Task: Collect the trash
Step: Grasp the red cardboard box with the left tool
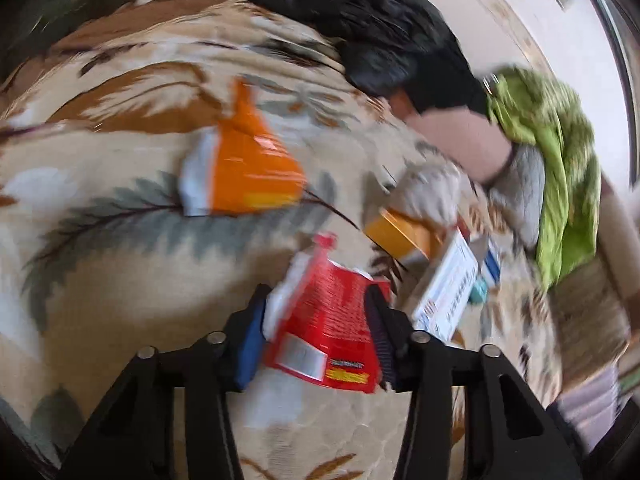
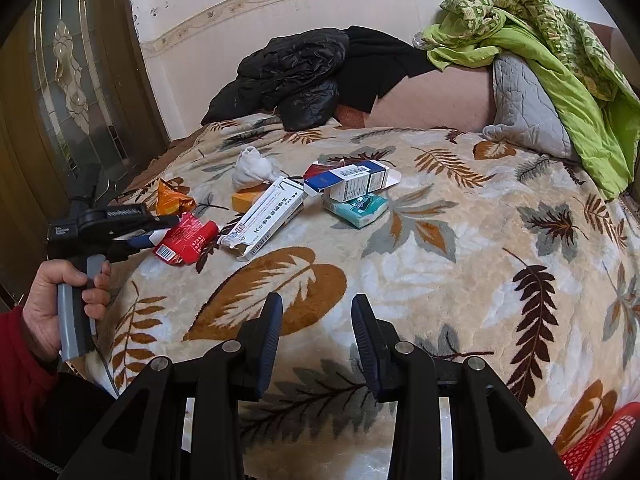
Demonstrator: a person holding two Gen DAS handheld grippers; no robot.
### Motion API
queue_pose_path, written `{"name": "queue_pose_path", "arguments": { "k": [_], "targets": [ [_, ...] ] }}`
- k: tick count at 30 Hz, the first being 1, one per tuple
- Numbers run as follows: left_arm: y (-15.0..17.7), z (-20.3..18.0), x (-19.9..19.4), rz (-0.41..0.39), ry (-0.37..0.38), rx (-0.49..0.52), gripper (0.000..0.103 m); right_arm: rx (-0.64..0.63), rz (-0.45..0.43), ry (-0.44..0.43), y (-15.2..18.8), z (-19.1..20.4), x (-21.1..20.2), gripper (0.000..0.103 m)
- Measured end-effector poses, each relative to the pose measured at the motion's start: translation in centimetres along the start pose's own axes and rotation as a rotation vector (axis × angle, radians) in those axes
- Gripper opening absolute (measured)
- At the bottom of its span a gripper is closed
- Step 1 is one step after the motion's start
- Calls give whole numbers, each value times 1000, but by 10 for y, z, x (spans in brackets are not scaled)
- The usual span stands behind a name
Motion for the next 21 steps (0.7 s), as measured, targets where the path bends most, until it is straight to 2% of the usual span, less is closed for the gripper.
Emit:
{"name": "queue_pose_path", "arguments": {
  "k": [2, 6, 7, 9, 11, 15, 18, 21],
  "targets": [
    [9, -19, 7, 26, -7, 86, 21, 6, -1, -4, 0, 0, 0, 39],
    [21, -39, 22, 45, -59, 201, 20, 9, -2, -6, 0, -1, 0, 39],
    [22, -41, 24, 42, -69, 211, 20, 7, -4, -4, -1, -1, 0, 39],
    [21, -43, 25, 30, -67, 212, 12, 7, -5, -2, -1, -1, 0, 39],
    [19, -43, 21, 14, -61, 205, 10, 13, -5, -5, -1, -1, 0, 39],
    [12, -44, -5, -69, -63, 189, 5, 62, 17, -40, -1, -5, 7, 39],
    [12, -44, -36, -160, -105, 188, 3, 118, 68, -102, -2, -5, 23, 39],
    [18, -47, -57, -220, -126, 185, 3, 141, 108, -117, -5, -2, 42, 46]
  ]
}}
Point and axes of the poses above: each gripper's, at about its wrist camera, not at the fingertips, and x roughly the way its jaws point, z to its left, y to its underside, the point moved 10 cm from there along x, roughly the way its jaws point, and after that the axes turned 7 degrees about -y, right-handed, at the moved point
